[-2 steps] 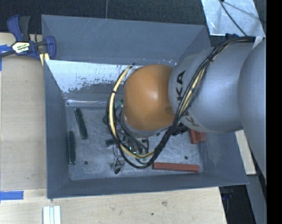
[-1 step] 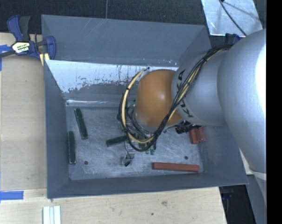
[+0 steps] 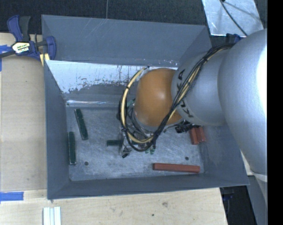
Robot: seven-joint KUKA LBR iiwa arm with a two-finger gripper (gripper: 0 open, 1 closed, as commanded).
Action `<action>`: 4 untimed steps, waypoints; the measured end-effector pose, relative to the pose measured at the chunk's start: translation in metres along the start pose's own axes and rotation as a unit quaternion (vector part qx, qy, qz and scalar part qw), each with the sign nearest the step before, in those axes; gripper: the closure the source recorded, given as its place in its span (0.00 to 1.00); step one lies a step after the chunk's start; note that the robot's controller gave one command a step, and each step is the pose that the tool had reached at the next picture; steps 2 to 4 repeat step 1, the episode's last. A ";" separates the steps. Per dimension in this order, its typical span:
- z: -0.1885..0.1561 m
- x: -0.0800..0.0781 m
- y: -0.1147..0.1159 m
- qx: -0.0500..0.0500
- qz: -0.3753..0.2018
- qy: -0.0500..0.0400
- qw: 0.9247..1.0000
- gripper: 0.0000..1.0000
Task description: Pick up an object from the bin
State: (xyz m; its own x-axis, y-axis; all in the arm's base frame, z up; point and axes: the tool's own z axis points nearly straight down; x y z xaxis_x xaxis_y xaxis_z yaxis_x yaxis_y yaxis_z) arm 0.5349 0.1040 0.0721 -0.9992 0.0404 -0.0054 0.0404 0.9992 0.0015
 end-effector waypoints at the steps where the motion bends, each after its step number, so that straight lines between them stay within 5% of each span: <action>1: -0.154 -0.018 0.017 0.000 -0.023 -0.003 1.000 1.00; 4: -0.154 -0.018 0.017 0.000 -0.023 -0.003 1.000 1.00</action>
Offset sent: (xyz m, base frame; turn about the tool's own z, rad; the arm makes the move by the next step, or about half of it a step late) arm 0.0146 0.0160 0.1484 -0.0465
